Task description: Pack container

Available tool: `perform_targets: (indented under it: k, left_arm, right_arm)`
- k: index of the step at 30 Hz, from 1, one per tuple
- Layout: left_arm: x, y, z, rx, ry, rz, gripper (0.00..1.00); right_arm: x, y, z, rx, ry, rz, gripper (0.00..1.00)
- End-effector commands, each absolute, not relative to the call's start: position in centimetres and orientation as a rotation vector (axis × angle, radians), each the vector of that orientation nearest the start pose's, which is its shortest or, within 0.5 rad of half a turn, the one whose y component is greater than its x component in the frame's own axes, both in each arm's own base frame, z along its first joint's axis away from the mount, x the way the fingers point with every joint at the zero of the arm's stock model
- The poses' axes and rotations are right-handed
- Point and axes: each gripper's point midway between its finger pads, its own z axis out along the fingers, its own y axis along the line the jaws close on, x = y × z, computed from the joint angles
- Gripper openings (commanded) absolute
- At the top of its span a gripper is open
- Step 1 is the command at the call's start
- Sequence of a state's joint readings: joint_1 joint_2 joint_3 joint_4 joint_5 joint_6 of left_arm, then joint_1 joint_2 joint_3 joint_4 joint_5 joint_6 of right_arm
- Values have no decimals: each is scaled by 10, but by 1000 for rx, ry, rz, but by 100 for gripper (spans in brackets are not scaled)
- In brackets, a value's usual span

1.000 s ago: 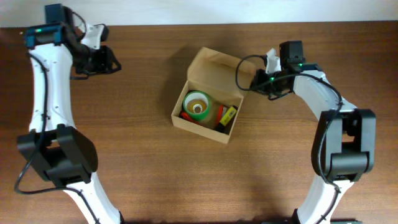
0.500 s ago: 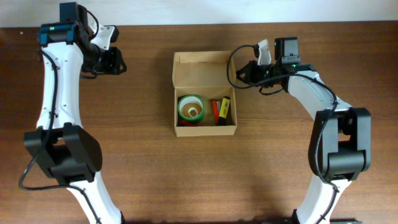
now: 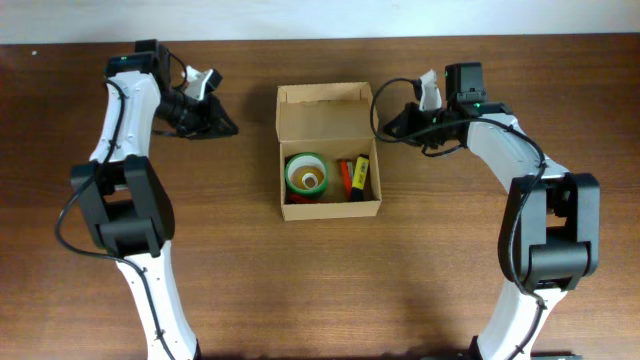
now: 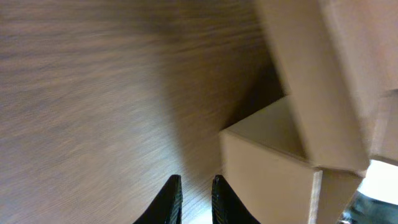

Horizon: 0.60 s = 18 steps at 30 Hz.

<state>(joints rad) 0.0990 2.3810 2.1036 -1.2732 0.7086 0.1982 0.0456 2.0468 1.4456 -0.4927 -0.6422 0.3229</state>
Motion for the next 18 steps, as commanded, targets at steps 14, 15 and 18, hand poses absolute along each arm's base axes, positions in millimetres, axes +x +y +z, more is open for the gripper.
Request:
perform_targets:
  k: [14,15,18]
  left_arm:
    - [479,-142,50,115,2665,-1602,2]
    - [479,-143,48,106,2657,-1627,2]
    - [481,-148,47,87,2600,-1724,2]
  right_arm:
    - [461,105,55,263,2731,820,4]
    - [460,105,55,264,2733,820,4]
    - [460,109,56,255,2728,845,4]
